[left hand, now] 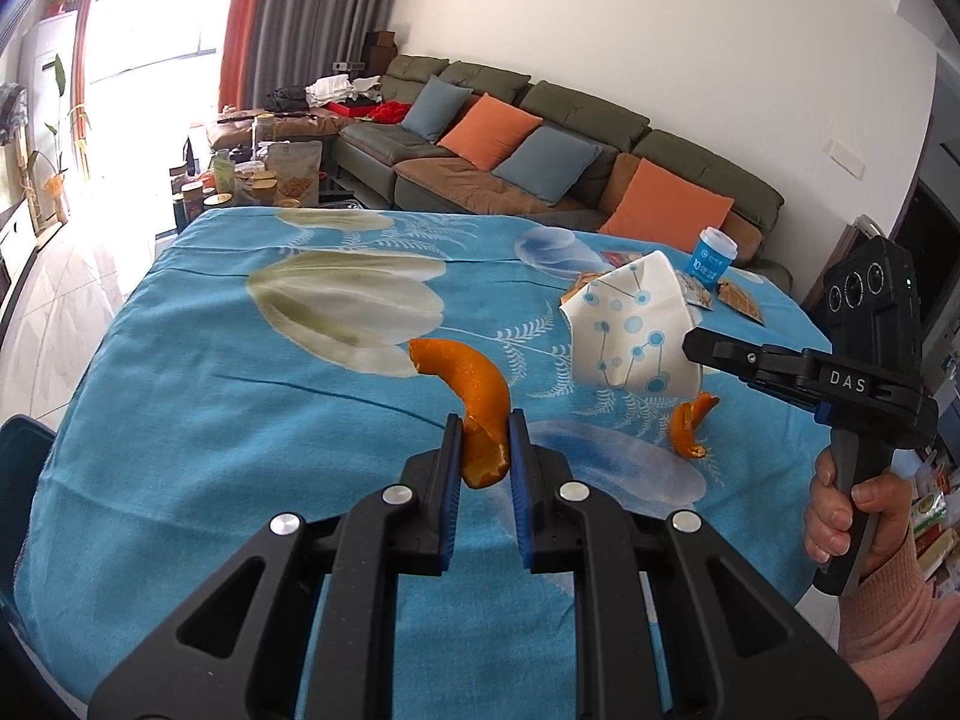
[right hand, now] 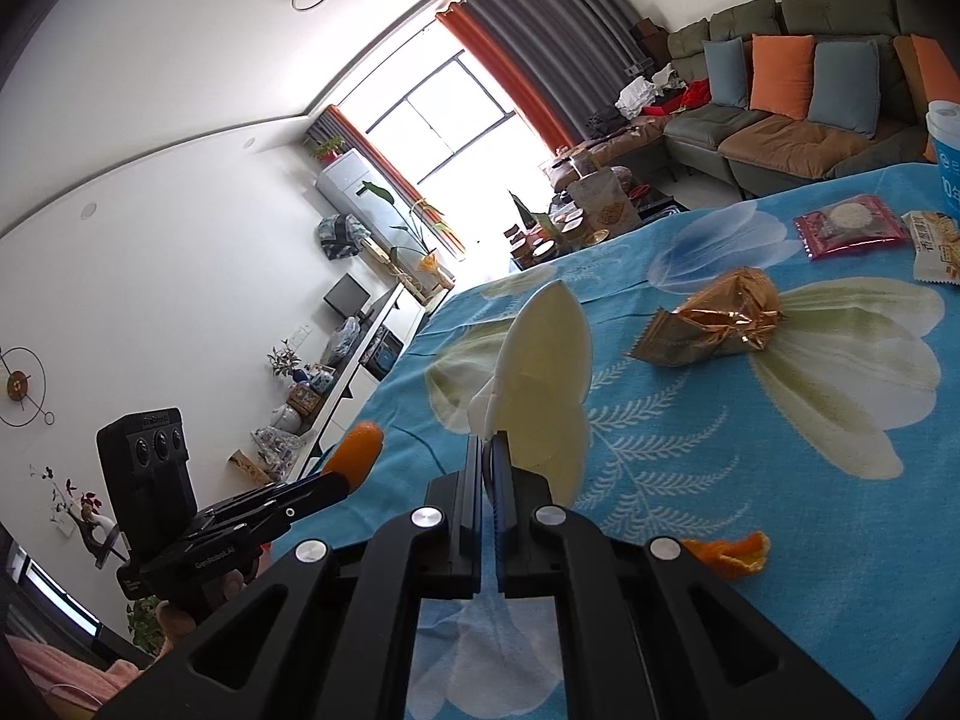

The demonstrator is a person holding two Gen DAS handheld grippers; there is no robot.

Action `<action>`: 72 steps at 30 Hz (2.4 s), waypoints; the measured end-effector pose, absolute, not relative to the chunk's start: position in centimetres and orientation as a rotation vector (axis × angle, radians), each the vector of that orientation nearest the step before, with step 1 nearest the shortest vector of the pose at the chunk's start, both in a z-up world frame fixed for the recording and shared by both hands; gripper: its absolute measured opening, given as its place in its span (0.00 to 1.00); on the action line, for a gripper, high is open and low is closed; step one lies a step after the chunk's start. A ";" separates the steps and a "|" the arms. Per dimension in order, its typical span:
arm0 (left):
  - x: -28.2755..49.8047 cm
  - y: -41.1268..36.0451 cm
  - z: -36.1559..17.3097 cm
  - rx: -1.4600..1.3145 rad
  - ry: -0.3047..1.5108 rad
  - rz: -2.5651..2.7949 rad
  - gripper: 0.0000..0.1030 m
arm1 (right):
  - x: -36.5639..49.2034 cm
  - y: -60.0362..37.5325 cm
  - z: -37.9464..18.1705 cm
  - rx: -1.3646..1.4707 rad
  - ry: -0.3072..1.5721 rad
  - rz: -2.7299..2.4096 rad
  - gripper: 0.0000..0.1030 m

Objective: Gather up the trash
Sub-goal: 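Carry the orange peel and paper cup to the teal bin and open both tools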

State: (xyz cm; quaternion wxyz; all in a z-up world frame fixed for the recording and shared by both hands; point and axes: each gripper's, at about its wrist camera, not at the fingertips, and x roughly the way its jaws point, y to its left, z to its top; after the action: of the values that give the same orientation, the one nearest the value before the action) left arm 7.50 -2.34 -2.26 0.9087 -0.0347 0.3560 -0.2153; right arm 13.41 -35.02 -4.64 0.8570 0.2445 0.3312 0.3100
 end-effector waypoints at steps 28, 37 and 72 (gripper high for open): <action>4.6 3.4 -0.8 -0.101 0.696 -0.326 0.15 | 14.6 -27.0 -4.4 0.488 0.735 0.846 0.02; 4.3 5.5 -0.8 -0.123 0.691 -0.284 0.15 | 15.4 -24.2 -4.2 0.464 0.756 0.899 0.02; 2.8 12.1 -0.6 -0.194 0.662 -0.148 0.15 | 16.3 -15.5 -3.2 0.388 0.818 1.051 0.02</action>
State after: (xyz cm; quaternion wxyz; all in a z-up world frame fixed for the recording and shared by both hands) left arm 2.76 12.07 -0.65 0.9383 -0.0952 0.3244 -0.0727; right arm 16.26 -15.54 -3.17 0.7689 0.1790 0.3770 0.4844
